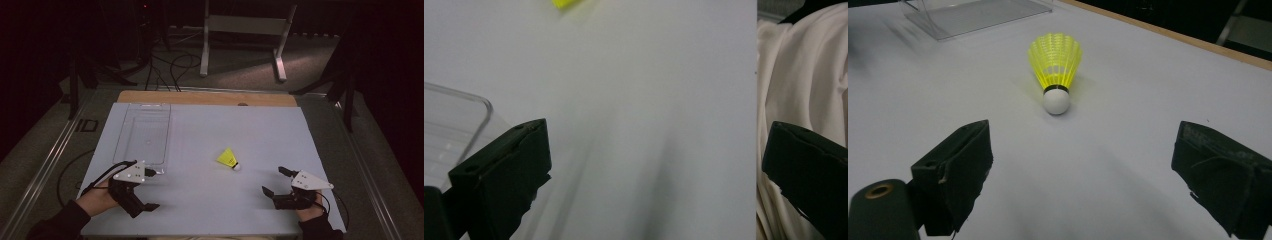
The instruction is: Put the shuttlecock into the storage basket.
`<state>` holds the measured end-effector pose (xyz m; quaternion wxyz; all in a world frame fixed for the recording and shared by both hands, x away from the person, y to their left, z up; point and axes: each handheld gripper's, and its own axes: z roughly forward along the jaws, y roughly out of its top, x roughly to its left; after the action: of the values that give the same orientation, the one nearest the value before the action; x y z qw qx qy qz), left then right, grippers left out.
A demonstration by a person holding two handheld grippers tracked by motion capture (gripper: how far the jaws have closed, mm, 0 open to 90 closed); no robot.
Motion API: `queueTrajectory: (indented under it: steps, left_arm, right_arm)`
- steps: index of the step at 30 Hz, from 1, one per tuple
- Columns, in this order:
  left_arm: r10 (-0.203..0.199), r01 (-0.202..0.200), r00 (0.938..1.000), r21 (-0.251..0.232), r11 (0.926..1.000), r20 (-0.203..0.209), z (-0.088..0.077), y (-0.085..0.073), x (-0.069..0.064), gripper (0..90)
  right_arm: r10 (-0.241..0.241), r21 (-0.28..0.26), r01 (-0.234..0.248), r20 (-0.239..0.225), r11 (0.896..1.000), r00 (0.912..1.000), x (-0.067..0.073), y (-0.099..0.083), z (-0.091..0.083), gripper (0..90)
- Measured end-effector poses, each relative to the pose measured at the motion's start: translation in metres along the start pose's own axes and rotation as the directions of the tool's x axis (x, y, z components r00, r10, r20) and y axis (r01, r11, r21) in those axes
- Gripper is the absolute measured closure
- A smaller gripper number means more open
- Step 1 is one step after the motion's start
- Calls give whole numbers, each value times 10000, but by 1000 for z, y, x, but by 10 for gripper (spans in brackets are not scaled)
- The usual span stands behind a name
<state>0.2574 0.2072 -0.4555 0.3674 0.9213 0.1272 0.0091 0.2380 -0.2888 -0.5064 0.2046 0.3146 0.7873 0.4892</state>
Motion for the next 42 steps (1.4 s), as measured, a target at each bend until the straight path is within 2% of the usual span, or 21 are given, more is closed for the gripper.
queueTrajectory:
  steps: [5,6,8,16,18,19,22,28,31,36,42]
  left_arm:
    - [-180,154,9995,914,9957,273,7,3,3,3]
    - [-219,195,9995,1022,9946,226,8,4,4,3]
    - [-467,418,9985,1464,9883,302,11,6,5,3]
    - [-360,252,9983,2138,9766,466,20,12,7,2]
    - [-348,222,9983,2437,9696,476,21,15,6,3]
    - [-394,209,9971,2649,9640,645,22,16,6,3]
    - [-295,8,9951,2890,9573,948,24,22,6,2]
    - [141,-472,9939,3066,9507,1094,27,37,6,3]
    - [372,-687,9935,3053,9498,1080,29,46,5,2]
    - [410,-839,9890,3106,9468,1422,32,57,6,2]
    - [709,-1244,9813,3086,9430,1787,35,70,6,2]
  right_arm:
    - [-30,-1,30,-27,10000,10000,0,0,0,94]
    - [-13,3,13,-43,10000,10000,0,0,0,94]
    - [-27,8,27,-51,10000,10000,0,0,0,94]
    - [-8,12,8,-104,10000,9999,0,0,1,94]
    - [8,22,-8,-144,10000,9999,0,0,1,94]
    - [7,28,-7,-167,10000,9999,0,0,1,94]
    - [24,23,-23,-209,10000,9998,1,0,1,94]
    - [54,7,-53,-236,10000,9997,0,0,1,94]
    - [67,2,-67,-247,10000,9997,0,0,1,94]
    - [98,-26,-99,-281,9999,9996,0,0,0,94]
    - [100,-21,-100,-273,9999,9996,0,0,0,93]
